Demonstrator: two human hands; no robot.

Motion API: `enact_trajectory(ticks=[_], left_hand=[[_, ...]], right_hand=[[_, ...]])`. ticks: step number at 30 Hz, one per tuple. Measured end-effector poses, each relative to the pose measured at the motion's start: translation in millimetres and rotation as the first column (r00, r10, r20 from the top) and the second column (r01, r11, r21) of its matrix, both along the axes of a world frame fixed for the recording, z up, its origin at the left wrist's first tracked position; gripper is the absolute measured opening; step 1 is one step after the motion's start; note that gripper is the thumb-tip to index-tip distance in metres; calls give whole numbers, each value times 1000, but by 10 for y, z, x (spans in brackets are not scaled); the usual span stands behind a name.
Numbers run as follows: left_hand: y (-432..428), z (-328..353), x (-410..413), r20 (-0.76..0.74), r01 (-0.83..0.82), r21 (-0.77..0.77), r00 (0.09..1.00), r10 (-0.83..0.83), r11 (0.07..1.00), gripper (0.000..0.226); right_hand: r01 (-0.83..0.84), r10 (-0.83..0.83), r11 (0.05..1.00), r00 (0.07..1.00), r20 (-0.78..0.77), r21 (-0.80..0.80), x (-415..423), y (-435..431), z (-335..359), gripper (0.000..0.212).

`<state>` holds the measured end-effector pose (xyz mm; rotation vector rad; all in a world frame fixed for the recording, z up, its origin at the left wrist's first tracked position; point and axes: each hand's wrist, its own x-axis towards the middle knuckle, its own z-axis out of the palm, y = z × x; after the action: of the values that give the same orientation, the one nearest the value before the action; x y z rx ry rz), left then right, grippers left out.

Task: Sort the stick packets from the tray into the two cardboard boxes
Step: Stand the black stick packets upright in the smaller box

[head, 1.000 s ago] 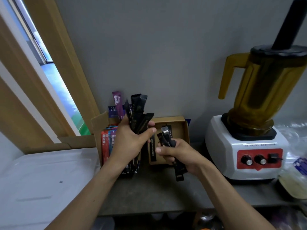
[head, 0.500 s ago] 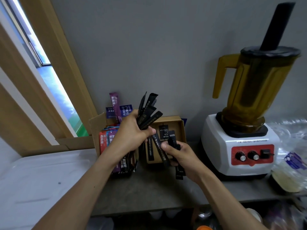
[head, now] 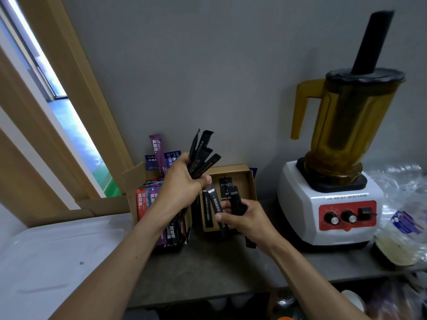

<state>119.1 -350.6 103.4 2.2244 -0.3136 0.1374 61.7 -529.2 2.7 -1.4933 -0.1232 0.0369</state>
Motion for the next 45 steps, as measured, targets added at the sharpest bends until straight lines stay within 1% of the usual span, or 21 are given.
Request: enact_trajectory(ticks=[2,4,6,8,10,12,14,18,21,23,27,31,34,36,37,39,41,43,44,45], left_hand=[[22,-11,-8,10,-1,-7,1000,2,1000,35],[41,-33,-24,35,-15,-47,999,16,999,34],[49,-62,-43,53,-36,-109,998,41,993,32],[47,-90,-63,52,-47,-166,997,56,985,28],[53,-126,-77,34,-51,-199,998,59,979,20],[70,-163,-89,20,-34,-230,999,40,972,21],[88,-180,-102,33,-29,-250,999,39,968,23],[139,-158,-136,96,-41,-253,993,68,966,22],[156,-139,-146,101,-33,-274,993,63,961,21],[157,-128,-152,105,-31,-279,992,63,960,19],[141,-143,-127,121,-24,-275,991,60,961,13],[99,-177,-122,113,-7,-258,993,37,966,20],[64,-193,-117,119,-2,-243,992,32,970,19],[51,-190,-110,130,-6,-229,991,36,974,17],[52,-187,-101,130,-5,-222,991,35,975,16],[52,-175,-95,103,20,-218,995,2,976,17],[34,-172,-87,51,72,-195,997,-64,978,24],[-13,-169,-91,11,129,-143,992,-129,981,31],[-43,-170,-102,-6,157,-131,987,-159,979,35],[-72,-169,-118,-20,180,-131,983,-185,975,39]], right_hand=[[43,-43,999,999,7,11,29,4,-21,25],[123,-123,991,992,1,-45,121,9,-38,23],[209,-220,961,974,-45,-180,292,25,-85,25],[273,-320,882,946,-61,-384,473,64,-132,29],[280,-363,794,930,-51,-539,632,102,-162,25],[258,-377,743,924,-67,-618,748,132,-175,22],[248,-391,725,916,-88,-643,829,151,-222,23],[252,-409,727,906,-109,-639,855,202,-317,25],[238,-420,681,902,-103,-693,846,218,-358,24],[217,-420,676,899,-126,-704,848,228,-365,27],[177,-406,726,890,-206,-664,824,216,-360,27],[158,-369,788,895,-250,-596,802,166,-352,25],[131,-343,807,898,-276,-576,773,142,-295,23],[149,-326,839,908,-264,-524,707,141,-216,22],[171,-310,866,921,-236,-469,652,134,-166,21],[150,-210,939,963,-170,-309,511,109,-41,24],[8,-32,988,988,-149,-156,366,52,98,38],[-153,144,986,980,-140,-60,289,7,163,63],[-195,189,980,973,-136,-34,284,-8,150,70],[-214,209,976,968,-139,-24,286,-20,141,67]])
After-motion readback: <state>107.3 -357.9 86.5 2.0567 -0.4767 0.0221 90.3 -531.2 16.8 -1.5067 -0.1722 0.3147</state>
